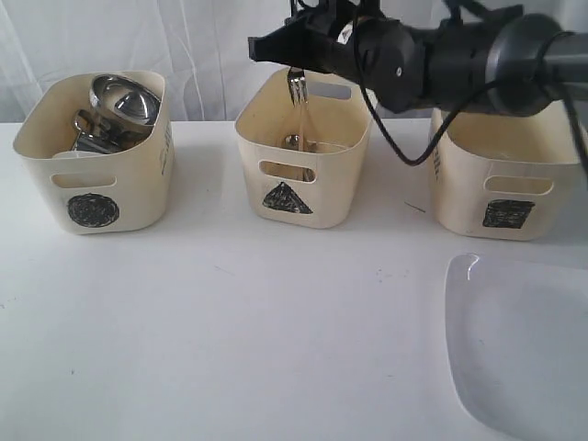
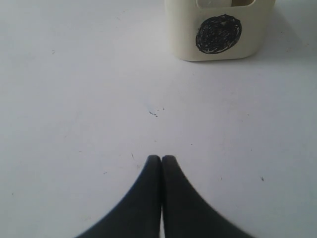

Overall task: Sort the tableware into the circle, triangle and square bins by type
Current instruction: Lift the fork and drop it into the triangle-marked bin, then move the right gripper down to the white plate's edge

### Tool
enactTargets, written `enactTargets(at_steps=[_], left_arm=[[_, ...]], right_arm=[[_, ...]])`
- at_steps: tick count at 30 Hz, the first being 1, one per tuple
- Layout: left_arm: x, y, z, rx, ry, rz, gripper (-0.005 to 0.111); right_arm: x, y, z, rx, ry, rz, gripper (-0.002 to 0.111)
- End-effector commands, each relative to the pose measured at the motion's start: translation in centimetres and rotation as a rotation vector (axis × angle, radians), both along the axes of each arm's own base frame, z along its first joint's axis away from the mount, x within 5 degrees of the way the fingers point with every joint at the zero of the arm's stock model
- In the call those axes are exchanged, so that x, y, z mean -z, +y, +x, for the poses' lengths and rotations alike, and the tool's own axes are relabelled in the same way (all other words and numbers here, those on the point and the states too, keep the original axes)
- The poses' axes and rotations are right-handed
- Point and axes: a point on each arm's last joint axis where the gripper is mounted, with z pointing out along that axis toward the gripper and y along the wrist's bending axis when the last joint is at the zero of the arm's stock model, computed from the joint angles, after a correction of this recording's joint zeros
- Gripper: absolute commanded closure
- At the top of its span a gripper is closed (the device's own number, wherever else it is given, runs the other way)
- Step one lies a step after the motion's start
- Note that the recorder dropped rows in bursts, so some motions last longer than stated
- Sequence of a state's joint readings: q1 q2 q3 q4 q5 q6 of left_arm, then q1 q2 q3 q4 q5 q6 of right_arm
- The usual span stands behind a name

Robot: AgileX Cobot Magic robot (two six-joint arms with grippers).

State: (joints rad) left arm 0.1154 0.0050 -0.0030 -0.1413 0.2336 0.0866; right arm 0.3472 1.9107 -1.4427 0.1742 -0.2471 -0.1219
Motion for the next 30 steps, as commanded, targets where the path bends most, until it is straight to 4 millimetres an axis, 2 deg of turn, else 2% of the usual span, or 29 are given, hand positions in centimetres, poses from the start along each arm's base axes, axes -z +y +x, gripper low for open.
enactTargets(at_steps=[1,4,6,10,14,16,18,20,21,24,27,30], left_arm=[[0.0,0.0,0.0,-0.002,-0.006,-0.007,0.106],[0.0,0.0,0.0,-0.002,-0.006,-0.007,0.106],[0.0,0.0,0.0,-0.002,-0.006,-0.007,0.106],[0.0,0.0,0.0,-0.002,-0.006,-0.007,0.106],[0.0,0.0,0.0,-0.002,-0.006,-0.007,0.106],[0.0,0.0,0.0,-0.002,-0.006,-0.007,0.106],[0.0,0.0,0.0,-0.002,-0.006,-0.007,0.106],[0.0,0.0,0.0,-0.002,-0.006,-0.007,0.106],[0.0,0.0,0.0,-0.002,-0.006,-0.007,0.106],[0.0,0.0,0.0,-0.002,-0.006,-0.007,0.106],[0.0,0.0,0.0,-0.002,-0.006,-0.007,0.106],[0.0,0.0,0.0,-0.002,-0.006,-0.007,0.106]], right_arm=[[2.6,-1.5,2.0,0.076,-0.041,0.032,0.101],[4.3,-1.8,2.2,0.107,0.074,0.083,0.088],[4.7,-1.8,2.2,0.101,0.109,0.077,0.08],[4.2,-1.8,2.0,0.097,0.114,0.079,0.079],[1.8,-1.9,0.6,0.078,0.183,0.117,0.079],[-0.1,-1.9,-1.0,0.03,0.263,0.093,0.081],[-1.7,-2.3,-2.9,-0.031,0.353,-0.004,0.088],[-3.2,-3.2,-4.8,-0.059,0.427,-0.096,0.1],[-4.1,-4.1,-6.1,-0.06,0.477,-0.158,0.108],[-5.9,-7.3,-8.6,0.061,0.575,-0.154,0.108],[-7.0,-12.3,-11.5,0.239,0.621,-0.045,0.108],[-6.5,-17.8,-14.6,0.413,0.649,0.018,0.108]])
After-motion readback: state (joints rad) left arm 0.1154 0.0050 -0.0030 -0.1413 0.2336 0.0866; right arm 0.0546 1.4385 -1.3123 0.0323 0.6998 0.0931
